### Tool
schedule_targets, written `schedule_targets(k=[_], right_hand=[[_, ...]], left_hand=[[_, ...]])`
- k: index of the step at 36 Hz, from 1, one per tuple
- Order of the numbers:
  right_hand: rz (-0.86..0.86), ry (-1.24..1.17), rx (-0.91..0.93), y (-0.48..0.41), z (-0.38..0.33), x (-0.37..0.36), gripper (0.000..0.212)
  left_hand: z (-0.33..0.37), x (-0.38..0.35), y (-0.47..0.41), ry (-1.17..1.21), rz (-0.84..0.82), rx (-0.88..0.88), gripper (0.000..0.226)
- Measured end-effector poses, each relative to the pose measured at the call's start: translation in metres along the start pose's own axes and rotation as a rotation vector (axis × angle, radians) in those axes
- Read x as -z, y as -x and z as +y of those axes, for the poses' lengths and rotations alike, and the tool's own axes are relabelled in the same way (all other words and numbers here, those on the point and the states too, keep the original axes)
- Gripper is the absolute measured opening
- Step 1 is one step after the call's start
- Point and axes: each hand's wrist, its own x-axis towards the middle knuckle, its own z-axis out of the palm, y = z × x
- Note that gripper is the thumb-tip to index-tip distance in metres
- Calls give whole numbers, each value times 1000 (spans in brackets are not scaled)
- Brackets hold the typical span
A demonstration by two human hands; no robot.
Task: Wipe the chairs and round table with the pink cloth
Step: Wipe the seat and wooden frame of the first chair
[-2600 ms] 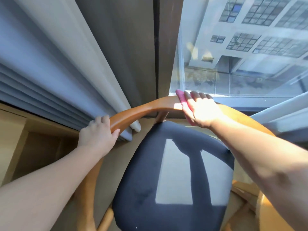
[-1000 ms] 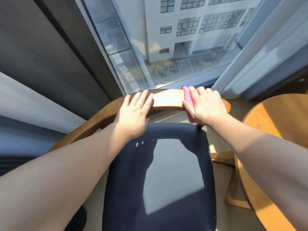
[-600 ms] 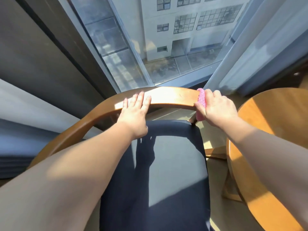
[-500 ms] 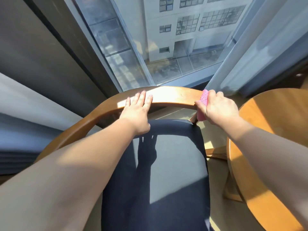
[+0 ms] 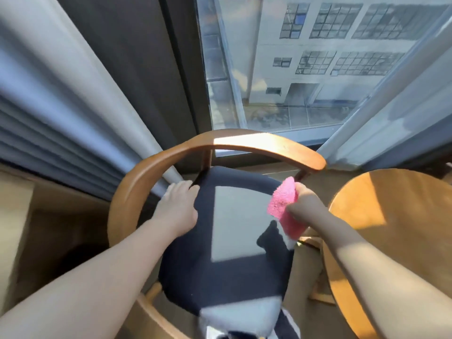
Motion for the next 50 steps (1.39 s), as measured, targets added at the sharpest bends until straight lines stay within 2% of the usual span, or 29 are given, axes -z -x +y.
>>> schedule_targets(k=[3,5,12,15,16,19,20,22,28,32,38,42,44,45,48,50], right_hand=[[17,46,190,26,-17,-1,34],[4,65,259,36,-30,-2,26],[-12,82,415,41,-61,-28,25],[-34,115,524,45,-63,-43,17],[-45,88,546,48,-63,-46,21],[-144,-42,593,67,-59,-54,53],[-195,-74,605,72,-57,-57,56],[-307,-138,592,81,-54,-69,45],[-460,-291,554,87,-53,-126,27],[-514,-434,589,91,-66,-172,35],[-481,-553,624,97,-97,-238,50],[-460,-651,606,101,-120,-279,43],[-489,-608,646,106,-128,-298,36],[-526,-562,669,109,-129,-307,37],[-656,-472,717,118,-128,-326,63],[-697,-499,718,119,-128,-331,65]], left_hand=[[-12,-1,44,-4,3,75,43],[-18,-5,74,-2,13,142,48],[-12,-29,170,96,101,513,49],[5,-50,203,148,139,695,48],[10,-54,209,180,158,741,46],[26,-69,226,248,220,895,39],[31,-76,230,266,227,934,42],[40,-90,236,288,206,986,52],[50,-130,233,268,174,1031,57],[42,-158,221,231,200,1039,59],[39,-189,227,245,401,1139,59],[37,-191,228,237,411,1109,57],[36,-190,227,239,415,1065,57],[36,-190,227,240,417,1046,57],[35,-189,227,225,414,1014,55],[35,-188,227,207,412,999,59]])
